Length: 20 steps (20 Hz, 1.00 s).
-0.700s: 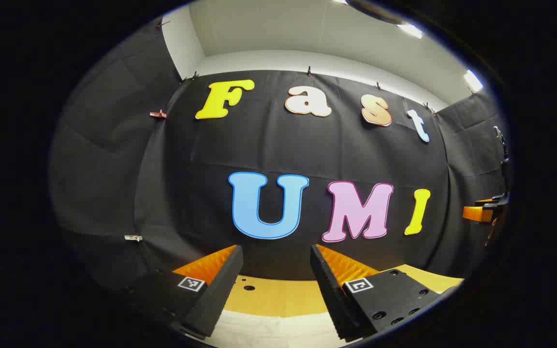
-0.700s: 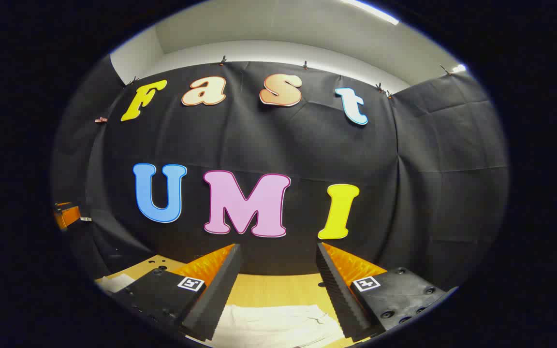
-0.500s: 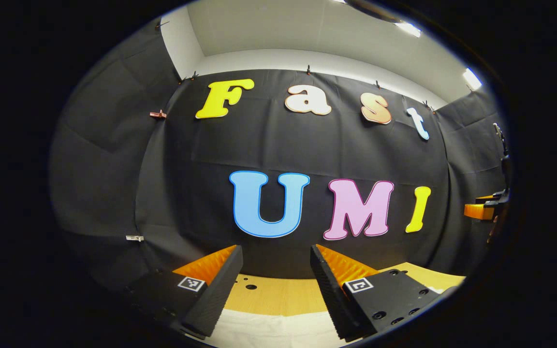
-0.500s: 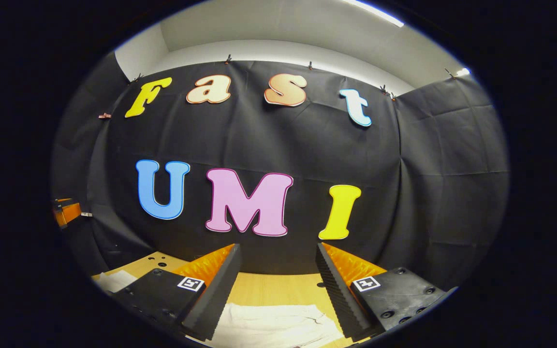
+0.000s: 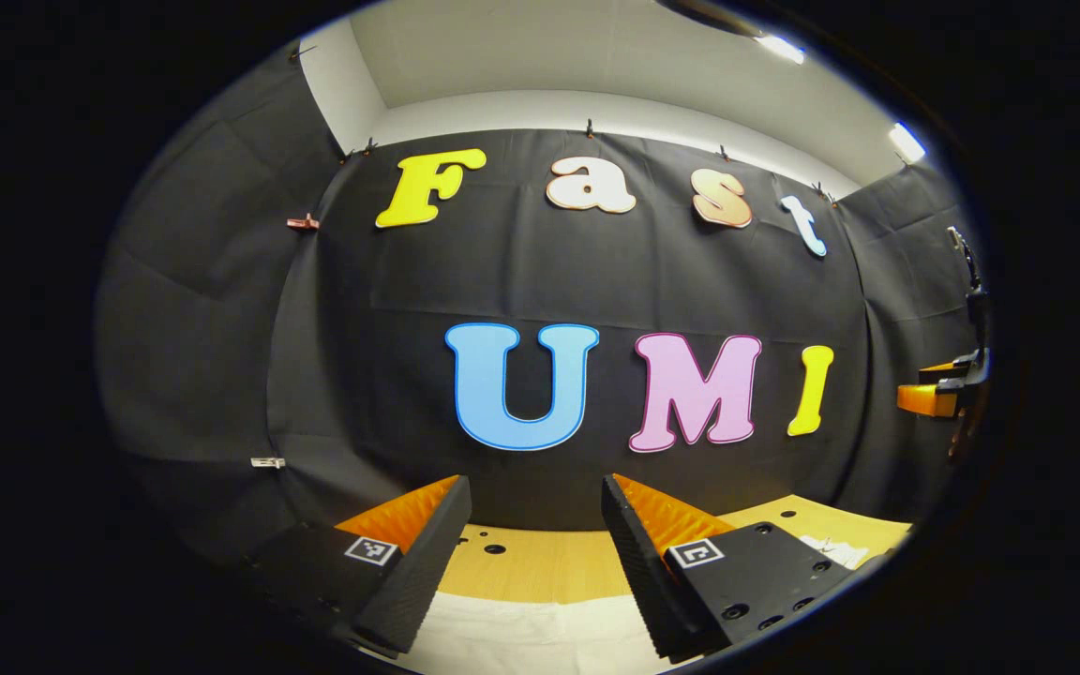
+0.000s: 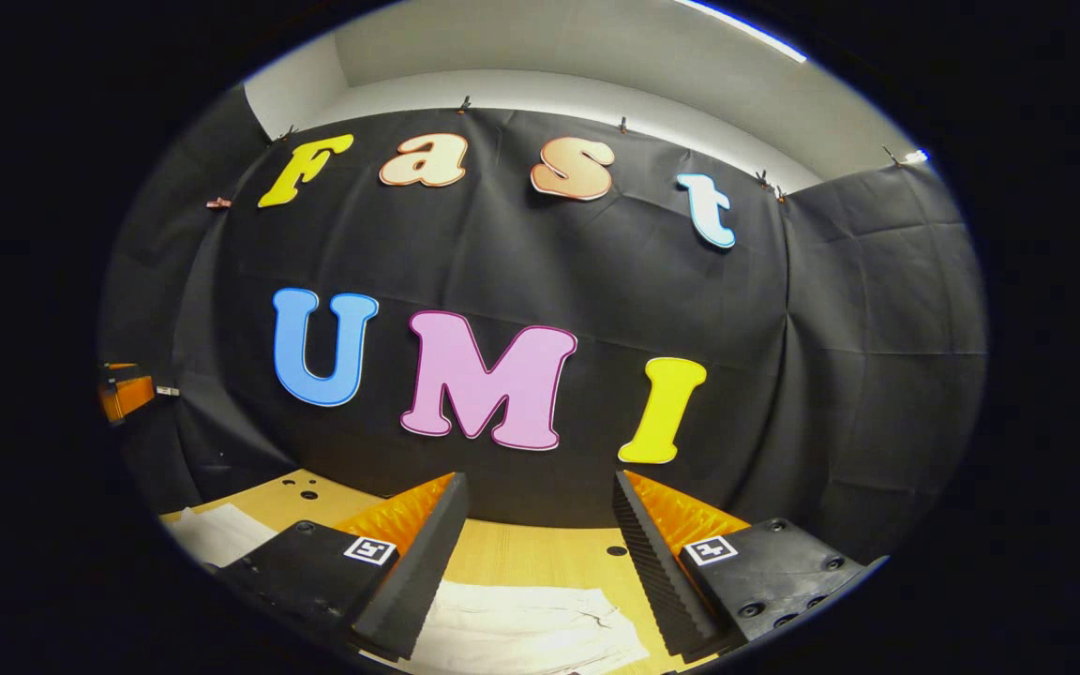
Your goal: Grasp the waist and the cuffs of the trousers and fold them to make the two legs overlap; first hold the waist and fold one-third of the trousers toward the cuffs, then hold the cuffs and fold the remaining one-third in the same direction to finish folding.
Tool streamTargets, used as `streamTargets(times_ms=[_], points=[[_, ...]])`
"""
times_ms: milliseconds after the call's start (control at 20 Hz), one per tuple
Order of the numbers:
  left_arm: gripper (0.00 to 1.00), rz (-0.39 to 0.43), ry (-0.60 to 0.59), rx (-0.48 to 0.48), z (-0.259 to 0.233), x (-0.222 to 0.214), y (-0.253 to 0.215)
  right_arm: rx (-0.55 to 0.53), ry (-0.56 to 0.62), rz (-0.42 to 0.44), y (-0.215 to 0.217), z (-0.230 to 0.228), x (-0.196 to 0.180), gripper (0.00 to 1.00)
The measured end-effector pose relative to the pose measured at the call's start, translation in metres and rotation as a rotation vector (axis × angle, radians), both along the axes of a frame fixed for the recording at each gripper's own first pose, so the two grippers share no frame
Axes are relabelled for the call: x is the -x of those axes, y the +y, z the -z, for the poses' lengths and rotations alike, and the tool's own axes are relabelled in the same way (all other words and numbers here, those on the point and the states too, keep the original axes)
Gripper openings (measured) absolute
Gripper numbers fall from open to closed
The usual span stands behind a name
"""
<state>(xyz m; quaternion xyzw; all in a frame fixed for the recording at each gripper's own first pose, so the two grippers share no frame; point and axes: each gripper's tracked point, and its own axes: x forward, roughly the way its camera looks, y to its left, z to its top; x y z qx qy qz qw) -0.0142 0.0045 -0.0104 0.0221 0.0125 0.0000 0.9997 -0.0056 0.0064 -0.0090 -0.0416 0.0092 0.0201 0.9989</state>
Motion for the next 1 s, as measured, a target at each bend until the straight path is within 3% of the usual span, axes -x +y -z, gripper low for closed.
streamTargets(times_ms=[200,350,650,1000], points=[[0.89,-0.005,0.010,-0.001,0.006,0.001,0.004,0.063,-0.010,-0.023,0.005,0.004,0.003,0.95],[0.89,0.036,0.040,-0.066,0.024,0.006,0.006,0.159,0.018,-0.078,0.009,0.022,0.010,0.95],[0.90,0.228,0.194,-0.321,0.097,0.042,0.009,0.430,0.136,-0.192,0.007,0.092,0.031,0.95],[0.90,0.407,0.439,-0.640,0.202,0.089,0.045,0.670,0.308,-0.342,-0.014,0.191,0.073,0.95]])
